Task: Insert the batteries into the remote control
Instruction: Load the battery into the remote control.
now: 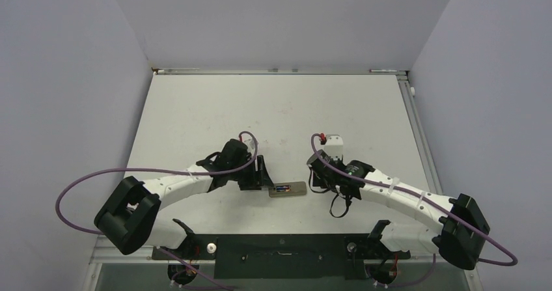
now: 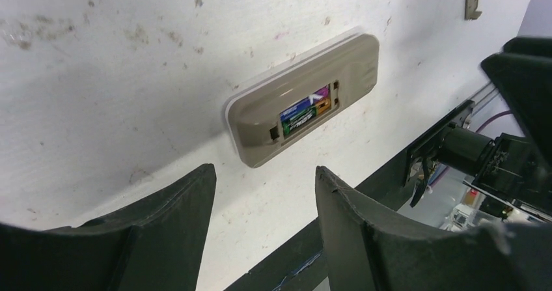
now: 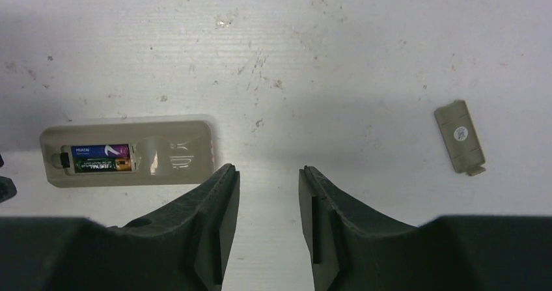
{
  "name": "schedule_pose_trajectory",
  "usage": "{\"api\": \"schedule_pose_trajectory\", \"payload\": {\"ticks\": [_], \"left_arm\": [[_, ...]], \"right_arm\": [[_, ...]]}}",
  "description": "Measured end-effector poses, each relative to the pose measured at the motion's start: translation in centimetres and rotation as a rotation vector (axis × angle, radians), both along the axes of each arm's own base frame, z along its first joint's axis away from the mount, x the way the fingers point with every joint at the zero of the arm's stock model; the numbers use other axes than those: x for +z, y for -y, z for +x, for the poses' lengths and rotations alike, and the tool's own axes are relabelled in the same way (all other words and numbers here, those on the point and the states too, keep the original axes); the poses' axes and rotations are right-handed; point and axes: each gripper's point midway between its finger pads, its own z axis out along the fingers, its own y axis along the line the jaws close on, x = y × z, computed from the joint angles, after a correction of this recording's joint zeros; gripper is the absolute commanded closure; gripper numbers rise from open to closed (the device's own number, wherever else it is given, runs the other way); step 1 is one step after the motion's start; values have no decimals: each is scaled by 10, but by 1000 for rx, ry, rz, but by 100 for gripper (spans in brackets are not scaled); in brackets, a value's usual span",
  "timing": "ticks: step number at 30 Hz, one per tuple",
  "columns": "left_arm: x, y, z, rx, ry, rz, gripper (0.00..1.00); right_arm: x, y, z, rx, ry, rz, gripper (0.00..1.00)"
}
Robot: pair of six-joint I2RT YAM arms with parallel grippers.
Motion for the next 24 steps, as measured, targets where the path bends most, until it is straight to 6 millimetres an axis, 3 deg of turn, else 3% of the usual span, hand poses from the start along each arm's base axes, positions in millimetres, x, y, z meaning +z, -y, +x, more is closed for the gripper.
{"api": "schedule_pose_trajectory", "payload": {"ticks": [6, 11, 17, 24], "left_arm": [[25, 6, 25, -6, 103, 27, 58], [38, 12, 42, -5, 156, 35, 77], [23, 19, 52, -11, 126, 69, 100], [2, 26, 55, -24, 70, 90, 100]], "right_arm": [[-17, 2, -18, 1, -64, 47, 91], [-34, -2, -32, 10, -110, 112, 91], [-53, -11, -45, 19, -160, 193, 91], [-58, -32, -45, 40, -177, 294, 91]]}}
